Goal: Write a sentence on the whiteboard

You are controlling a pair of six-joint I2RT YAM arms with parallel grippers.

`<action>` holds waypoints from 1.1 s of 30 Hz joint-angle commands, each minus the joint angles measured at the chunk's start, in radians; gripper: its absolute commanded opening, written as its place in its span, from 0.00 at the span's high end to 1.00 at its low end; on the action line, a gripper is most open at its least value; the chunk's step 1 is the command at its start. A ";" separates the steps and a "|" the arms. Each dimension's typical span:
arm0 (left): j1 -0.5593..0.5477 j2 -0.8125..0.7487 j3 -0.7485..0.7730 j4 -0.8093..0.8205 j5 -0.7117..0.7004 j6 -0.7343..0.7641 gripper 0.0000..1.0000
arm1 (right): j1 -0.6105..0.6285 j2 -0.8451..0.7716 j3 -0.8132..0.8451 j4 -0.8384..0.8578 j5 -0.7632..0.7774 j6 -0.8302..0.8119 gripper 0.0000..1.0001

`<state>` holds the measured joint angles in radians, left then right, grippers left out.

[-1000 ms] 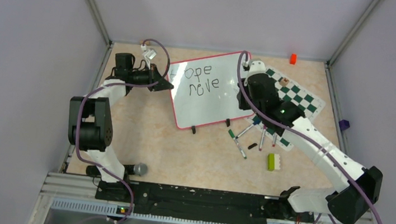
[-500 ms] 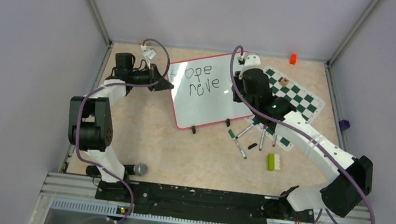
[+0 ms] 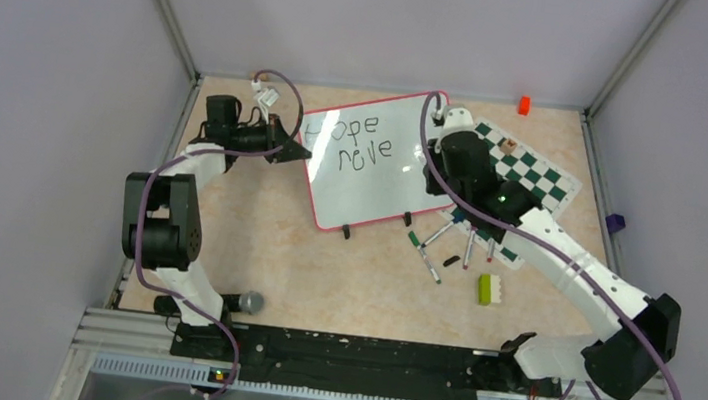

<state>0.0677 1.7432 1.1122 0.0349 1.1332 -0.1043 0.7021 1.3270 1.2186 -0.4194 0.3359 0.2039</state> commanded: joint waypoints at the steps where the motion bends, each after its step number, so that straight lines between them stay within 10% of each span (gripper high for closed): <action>1: -0.027 0.014 -0.044 0.027 -0.198 0.109 1.00 | -0.005 -0.099 -0.010 -0.062 0.000 0.009 1.00; 33: -0.028 0.017 -0.045 0.031 -0.203 0.086 1.00 | -0.092 0.184 0.283 -0.100 -0.097 0.023 1.00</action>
<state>0.0628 1.7367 1.1011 0.0570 1.1172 -0.1322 0.6167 1.4586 1.4178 -0.5648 0.2554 0.2062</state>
